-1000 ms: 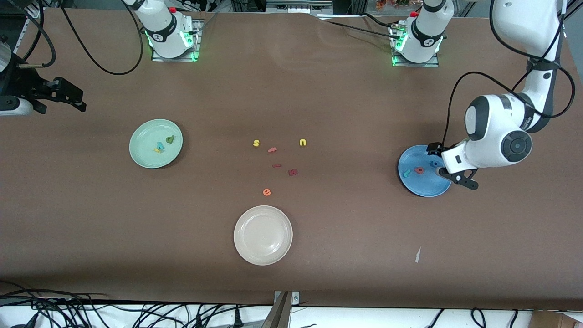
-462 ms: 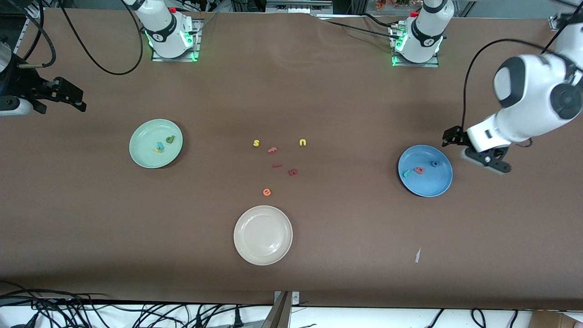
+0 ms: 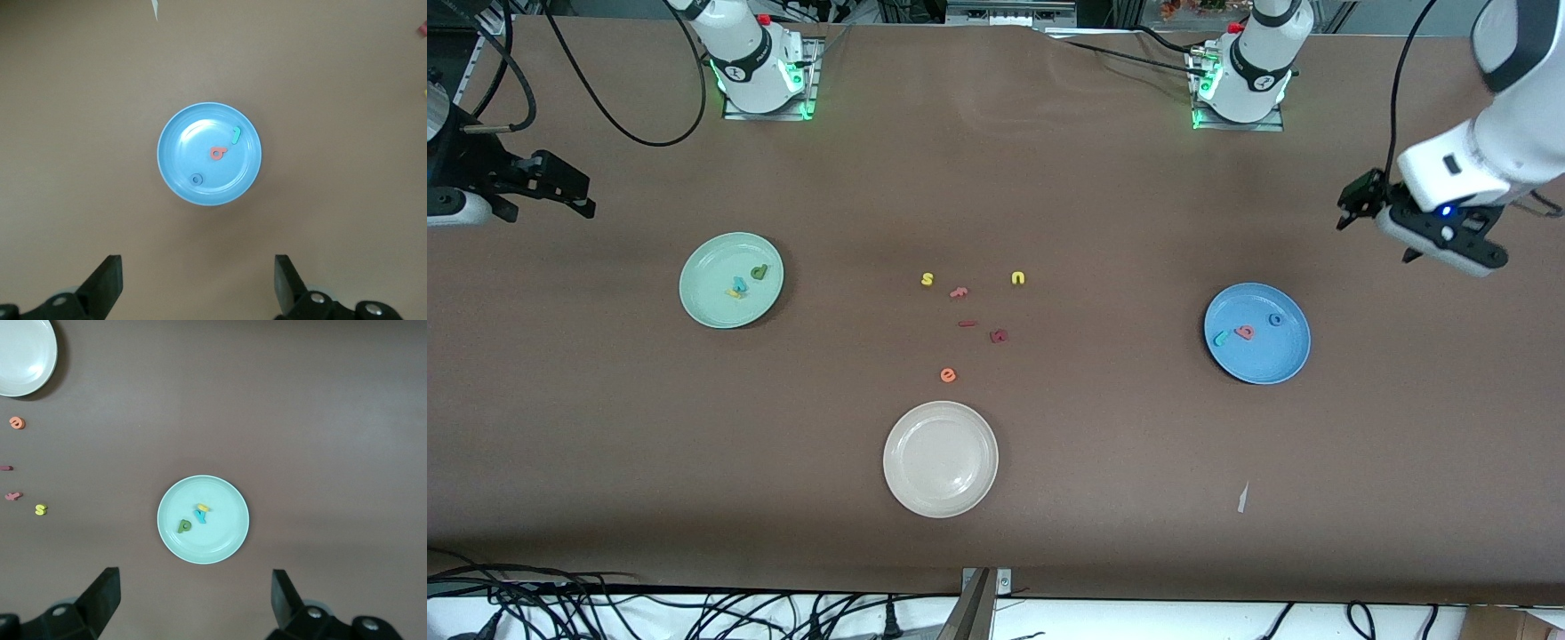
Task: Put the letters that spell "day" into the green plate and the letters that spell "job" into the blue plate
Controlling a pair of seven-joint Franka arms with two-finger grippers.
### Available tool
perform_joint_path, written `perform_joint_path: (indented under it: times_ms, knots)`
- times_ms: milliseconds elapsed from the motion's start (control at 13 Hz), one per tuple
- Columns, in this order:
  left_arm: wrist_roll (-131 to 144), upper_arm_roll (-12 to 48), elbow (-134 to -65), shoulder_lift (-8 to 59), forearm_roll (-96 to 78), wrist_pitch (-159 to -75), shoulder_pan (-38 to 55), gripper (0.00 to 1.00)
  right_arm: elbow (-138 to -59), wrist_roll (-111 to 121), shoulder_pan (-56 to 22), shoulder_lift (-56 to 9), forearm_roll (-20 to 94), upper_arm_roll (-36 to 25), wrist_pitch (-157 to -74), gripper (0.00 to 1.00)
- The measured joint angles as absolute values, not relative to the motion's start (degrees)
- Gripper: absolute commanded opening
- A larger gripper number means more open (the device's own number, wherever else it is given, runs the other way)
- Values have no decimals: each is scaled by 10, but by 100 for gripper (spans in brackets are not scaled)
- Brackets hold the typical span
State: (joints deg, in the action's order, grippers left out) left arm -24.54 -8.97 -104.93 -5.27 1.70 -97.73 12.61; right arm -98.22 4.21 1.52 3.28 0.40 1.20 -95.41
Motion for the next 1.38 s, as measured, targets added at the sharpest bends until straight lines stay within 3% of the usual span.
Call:
perform_joint_path:
  times_ms: [385,923,1385]
  knots:
    - [-212,-27,-931,-52,23,-889,99,100,-982,42,15,32,4,3,-954,100]
    - [-136,26,-858,5,23,-856,48,100,-982,42,15,30,4,3,-955,100]
    - [-93,45,-852,14,23,-848,29,100,-982,42,15,29,4,3,-955,100]
